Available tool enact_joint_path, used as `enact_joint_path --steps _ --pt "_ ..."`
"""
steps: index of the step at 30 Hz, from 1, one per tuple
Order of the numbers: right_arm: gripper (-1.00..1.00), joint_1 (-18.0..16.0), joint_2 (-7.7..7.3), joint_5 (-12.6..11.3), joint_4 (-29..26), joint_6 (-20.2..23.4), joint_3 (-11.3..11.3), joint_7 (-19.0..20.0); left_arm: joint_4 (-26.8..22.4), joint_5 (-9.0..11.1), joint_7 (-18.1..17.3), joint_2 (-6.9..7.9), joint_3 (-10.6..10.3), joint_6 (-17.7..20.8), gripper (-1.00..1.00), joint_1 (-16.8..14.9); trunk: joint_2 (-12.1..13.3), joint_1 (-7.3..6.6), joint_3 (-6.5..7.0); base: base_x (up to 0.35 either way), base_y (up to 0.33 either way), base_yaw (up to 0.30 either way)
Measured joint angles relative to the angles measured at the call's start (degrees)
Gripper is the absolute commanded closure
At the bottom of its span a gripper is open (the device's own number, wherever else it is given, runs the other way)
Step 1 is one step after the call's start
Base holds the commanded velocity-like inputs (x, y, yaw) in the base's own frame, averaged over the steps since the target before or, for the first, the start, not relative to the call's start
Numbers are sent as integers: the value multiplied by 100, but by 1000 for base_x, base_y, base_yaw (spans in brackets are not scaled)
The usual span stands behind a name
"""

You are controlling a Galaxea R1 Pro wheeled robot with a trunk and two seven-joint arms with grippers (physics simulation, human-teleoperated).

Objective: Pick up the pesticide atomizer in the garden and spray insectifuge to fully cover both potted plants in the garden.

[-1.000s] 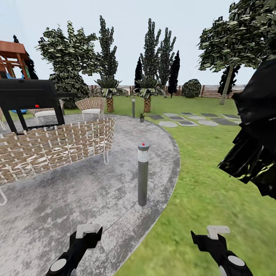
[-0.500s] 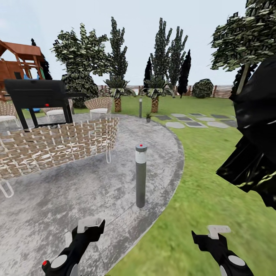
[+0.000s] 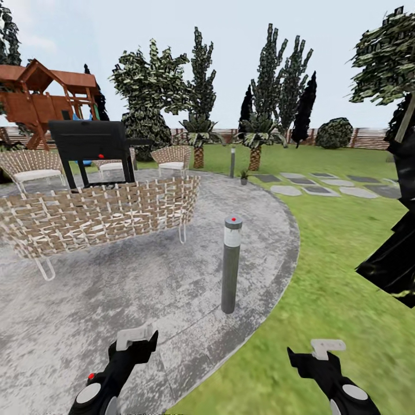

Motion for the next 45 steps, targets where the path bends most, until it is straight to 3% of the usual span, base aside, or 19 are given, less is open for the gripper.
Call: enact_joint_path --steps 45 --pt "-100 0 4 23 -9 0 9 -2 9 24 -2 0 0 -1 -100 0 0 0 0 0 0 254"
